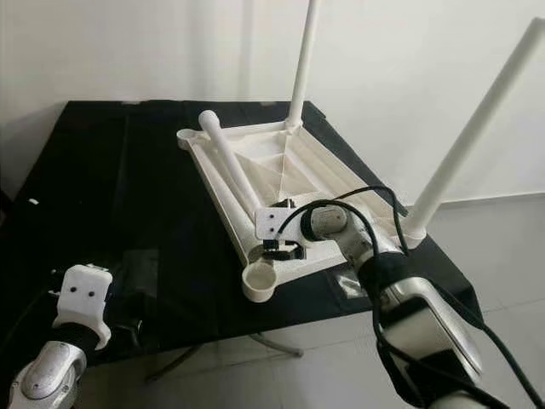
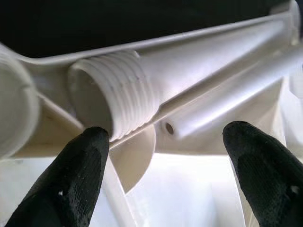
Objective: Building children table
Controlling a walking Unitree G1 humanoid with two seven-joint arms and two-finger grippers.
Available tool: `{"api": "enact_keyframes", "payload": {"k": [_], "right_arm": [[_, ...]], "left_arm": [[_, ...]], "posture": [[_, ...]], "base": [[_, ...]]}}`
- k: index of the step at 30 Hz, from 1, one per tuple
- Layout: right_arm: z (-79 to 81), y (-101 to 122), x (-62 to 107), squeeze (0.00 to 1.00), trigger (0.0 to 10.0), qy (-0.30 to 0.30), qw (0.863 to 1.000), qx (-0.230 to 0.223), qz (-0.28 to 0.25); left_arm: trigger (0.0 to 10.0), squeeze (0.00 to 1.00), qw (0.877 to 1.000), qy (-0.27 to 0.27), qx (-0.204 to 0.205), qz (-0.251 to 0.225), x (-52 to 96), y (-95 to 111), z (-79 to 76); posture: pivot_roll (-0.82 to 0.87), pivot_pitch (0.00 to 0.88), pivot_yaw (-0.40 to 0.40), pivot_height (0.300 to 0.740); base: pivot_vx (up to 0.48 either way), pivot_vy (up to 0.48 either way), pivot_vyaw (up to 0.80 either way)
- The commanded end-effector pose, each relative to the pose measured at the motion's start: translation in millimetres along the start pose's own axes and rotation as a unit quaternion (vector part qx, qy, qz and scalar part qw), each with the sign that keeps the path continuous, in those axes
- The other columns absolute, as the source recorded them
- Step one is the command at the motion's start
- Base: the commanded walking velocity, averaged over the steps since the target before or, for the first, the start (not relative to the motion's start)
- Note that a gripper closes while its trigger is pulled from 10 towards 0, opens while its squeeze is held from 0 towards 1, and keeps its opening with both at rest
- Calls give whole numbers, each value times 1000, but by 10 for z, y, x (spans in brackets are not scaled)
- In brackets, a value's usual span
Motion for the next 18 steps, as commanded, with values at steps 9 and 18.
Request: {"api": "enact_keyframes", "payload": {"k": [9, 18], "right_arm": [[-10, 70, -60, 0, 10000, -15, 999, -36, -25], [82, 337, -24, 0, 10000, 48, 990, -76, -106]], "left_arm": [[10000, 0, 1000, -9, 10, 10, 32, -24, -40], [10000, 0, 1000, -11, 14, 10, 47, -8, -36]], "posture": [[-185, 78, -83, 740], [-185, 100, -87, 740]], "base": [[0, 0, 0], [0, 0, 0]]}}
Point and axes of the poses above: a point about 5 cm out from each wrist's last joint towards the gripper, its own x axis pointing back from the gripper into the wrist, its own y axis along the axis of the wrist's last joint, z = x × y, the point moved 6 cm from there along -x, pointing out of the wrist towards the gripper, and after that the axes turned 5 degrees about -x, right-handed, at the moved point
